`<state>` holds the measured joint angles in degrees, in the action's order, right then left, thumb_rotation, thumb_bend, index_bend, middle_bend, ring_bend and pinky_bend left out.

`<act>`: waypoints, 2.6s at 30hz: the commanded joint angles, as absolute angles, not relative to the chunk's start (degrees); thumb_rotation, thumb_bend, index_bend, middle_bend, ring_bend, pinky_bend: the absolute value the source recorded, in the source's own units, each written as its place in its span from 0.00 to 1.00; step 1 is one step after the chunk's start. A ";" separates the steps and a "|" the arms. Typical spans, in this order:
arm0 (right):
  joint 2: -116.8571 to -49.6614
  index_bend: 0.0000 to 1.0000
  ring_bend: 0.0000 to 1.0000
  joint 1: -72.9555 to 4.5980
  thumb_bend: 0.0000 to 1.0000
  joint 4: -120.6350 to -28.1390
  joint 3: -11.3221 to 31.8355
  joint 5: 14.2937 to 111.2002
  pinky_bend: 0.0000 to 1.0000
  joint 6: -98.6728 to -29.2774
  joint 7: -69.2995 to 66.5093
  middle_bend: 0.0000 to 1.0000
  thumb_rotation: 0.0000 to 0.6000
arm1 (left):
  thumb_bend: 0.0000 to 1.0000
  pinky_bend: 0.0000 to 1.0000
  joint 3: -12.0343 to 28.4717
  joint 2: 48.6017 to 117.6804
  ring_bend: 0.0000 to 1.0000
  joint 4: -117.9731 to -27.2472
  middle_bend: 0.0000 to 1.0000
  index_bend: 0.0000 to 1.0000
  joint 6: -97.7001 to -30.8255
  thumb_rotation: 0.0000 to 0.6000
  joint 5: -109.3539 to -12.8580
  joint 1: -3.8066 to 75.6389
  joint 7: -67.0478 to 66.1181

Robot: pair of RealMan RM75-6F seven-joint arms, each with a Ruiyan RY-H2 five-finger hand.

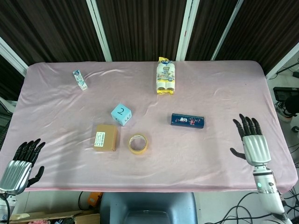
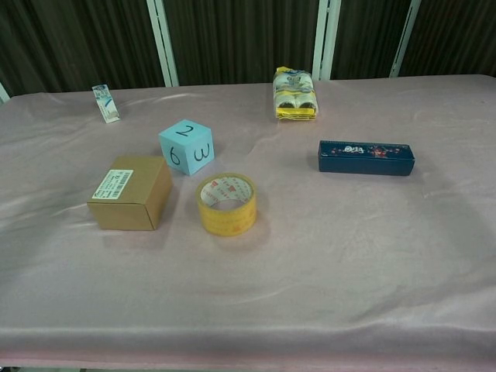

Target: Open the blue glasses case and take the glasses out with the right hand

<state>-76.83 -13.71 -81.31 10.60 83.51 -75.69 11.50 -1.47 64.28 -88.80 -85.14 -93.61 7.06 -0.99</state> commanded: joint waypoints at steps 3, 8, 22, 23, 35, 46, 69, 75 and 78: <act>-87.24 0.35 0.00 -26.94 0.35 -66.60 14.82 75.04 0.00 -58.04 14.16 0.19 1.00 | 0.42 0.04 -1.74 64.18 0.00 -88.44 0.00 0.00 -85.20 1.00 -94.08 7.08 -0.46; -92.88 0.37 0.02 -30.85 0.35 -57.43 15.28 73.35 0.00 -54.52 12.17 0.21 1.00 | 0.42 0.04 -1.88 64.26 0.00 -88.41 0.00 0.00 -85.31 1.00 -94.33 7.03 -0.74; -97.66 0.42 0.03 -36.35 0.42 -48.37 14.87 72.09 0.00 -50.07 9.15 0.23 1.00 | 0.42 0.04 -1.60 64.61 0.00 -88.54 0.00 0.00 -85.13 1.00 -93.63 7.01 -1.78; -97.74 0.43 0.03 -36.55 0.43 -48.20 14.70 72.18 0.00 -50.04 9.31 0.23 1.00 | 0.42 0.04 -1.57 64.61 0.00 -88.54 0.00 0.00 -85.21 1.00 -93.60 6.98 -1.80; -97.68 0.45 0.03 -37.48 0.50 -47.34 13.47 71.50 0.00 -49.21 9.87 0.23 1.00 | 0.42 0.04 -1.35 64.75 0.00 -88.49 0.00 0.00 -85.04 1.00 -93.23 7.09 -2.07; -96.74 0.53 0.04 -38.15 0.62 -48.12 12.94 70.45 0.00 -48.14 10.72 0.23 1.00 | 0.42 0.04 -1.29 64.89 0.00 -88.42 0.00 0.00 -85.11 1.00 -93.15 7.07 -2.30; -98.37 0.38 0.04 -43.69 0.62 -43.72 16.78 63.42 0.00 -42.69 14.10 0.23 1.00 | 0.42 0.04 -0.85 65.54 0.00 -88.56 0.00 0.00 -83.00 1.00 -91.18 7.67 -4.23; -102.63 0.28 0.04 -48.90 0.61 -32.98 19.80 57.43 0.00 -36.70 18.66 0.22 1.00 | 0.42 0.04 -0.41 66.05 0.00 -88.61 0.00 0.00 -81.69 1.00 -89.80 8.14 -5.56; -106.15 0.20 0.03 -52.06 0.47 -24.33 21.54 54.52 0.00 -33.80 20.70 0.20 1.00 | 0.42 0.04 -0.26 66.33 0.00 -88.62 0.00 0.00 -81.34 1.00 -89.42 8.32 -6.21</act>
<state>-102.22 -48.23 -32.53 19.24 58.30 -37.57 17.84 -0.32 66.25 -88.62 -81.42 -89.50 8.26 -6.12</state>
